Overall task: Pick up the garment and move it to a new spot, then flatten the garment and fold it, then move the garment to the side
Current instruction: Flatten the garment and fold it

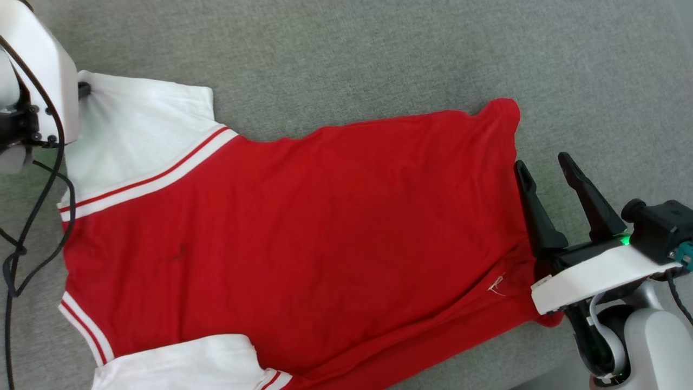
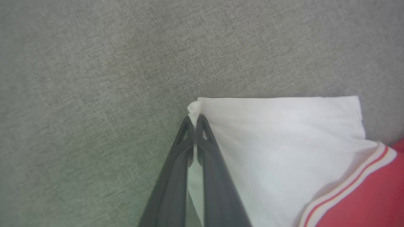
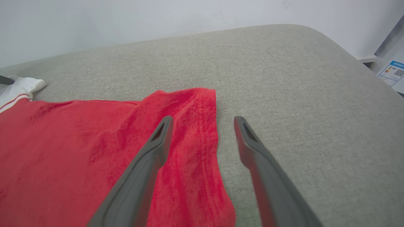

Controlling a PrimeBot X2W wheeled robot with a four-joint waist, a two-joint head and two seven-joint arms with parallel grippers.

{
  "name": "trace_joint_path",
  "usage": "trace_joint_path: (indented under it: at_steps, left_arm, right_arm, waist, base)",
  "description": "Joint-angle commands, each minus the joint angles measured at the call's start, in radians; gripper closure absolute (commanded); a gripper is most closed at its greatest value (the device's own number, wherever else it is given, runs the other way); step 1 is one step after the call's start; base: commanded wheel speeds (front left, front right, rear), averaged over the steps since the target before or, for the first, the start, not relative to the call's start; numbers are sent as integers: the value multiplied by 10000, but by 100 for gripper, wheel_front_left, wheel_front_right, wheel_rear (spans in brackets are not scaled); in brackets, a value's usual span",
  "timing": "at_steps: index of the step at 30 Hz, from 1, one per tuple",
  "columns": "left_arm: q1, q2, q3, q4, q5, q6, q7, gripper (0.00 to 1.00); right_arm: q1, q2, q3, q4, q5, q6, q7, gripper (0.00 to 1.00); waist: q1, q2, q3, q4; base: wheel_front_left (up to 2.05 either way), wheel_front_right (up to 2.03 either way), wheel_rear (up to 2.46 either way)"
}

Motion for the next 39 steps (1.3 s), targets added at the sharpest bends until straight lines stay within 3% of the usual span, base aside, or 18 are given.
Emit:
trace_joint_path:
  at_steps: [1,6,12,20,26,30,39]
  left_arm:
    - [203,-63,58,81,19,-73,-321,100]
    - [326,-344,186,-70,47,-356,-1430,100]
    - [701,-456,133,-753,170,-781,-2423,100]
    - [1447,-612,-113,-2720,236,-1086,-3295,100]
    - [1972,-724,-357,-4426,396,-1124,-3702,100]
    - [2287,-826,-563,-5279,538,-1098,-3936,100]
    - [2469,-991,-864,-6455,917,-977,-4163,100]
  right_arm:
    - [-17,-71,-85,11,80,-4,221,0]
    - [-11,-753,-139,-238,83,-4,1367,0]
    - [-578,-2030,-197,-799,450,-4,3707,0]
    - [-1843,-3906,-191,-888,1045,-5,7561,0]
    - [-2875,-4676,-153,-169,1146,-4,9524,0]
    - [-3194,-4904,211,399,1123,-5,10236,0]
    - [-3314,-5141,844,1423,1289,-4,10659,0]
  waist:
    - [-1,-1,-215,145]
    - [-1,-1,-721,622]
    - [-1,-1,-1206,1358]
    - [-1,-1,-1316,2409]
    - [-1,-1,-1051,3138]
    - [-1,-1,-874,3554]
    - [-1,-1,-477,4230]
  base:
    - [0,0,0]
    - [0,0,0]
    - [0,0,0]
    - [0,0,0]
    - [0,0,0]
    - [0,0,0]
    - [0,0,0]
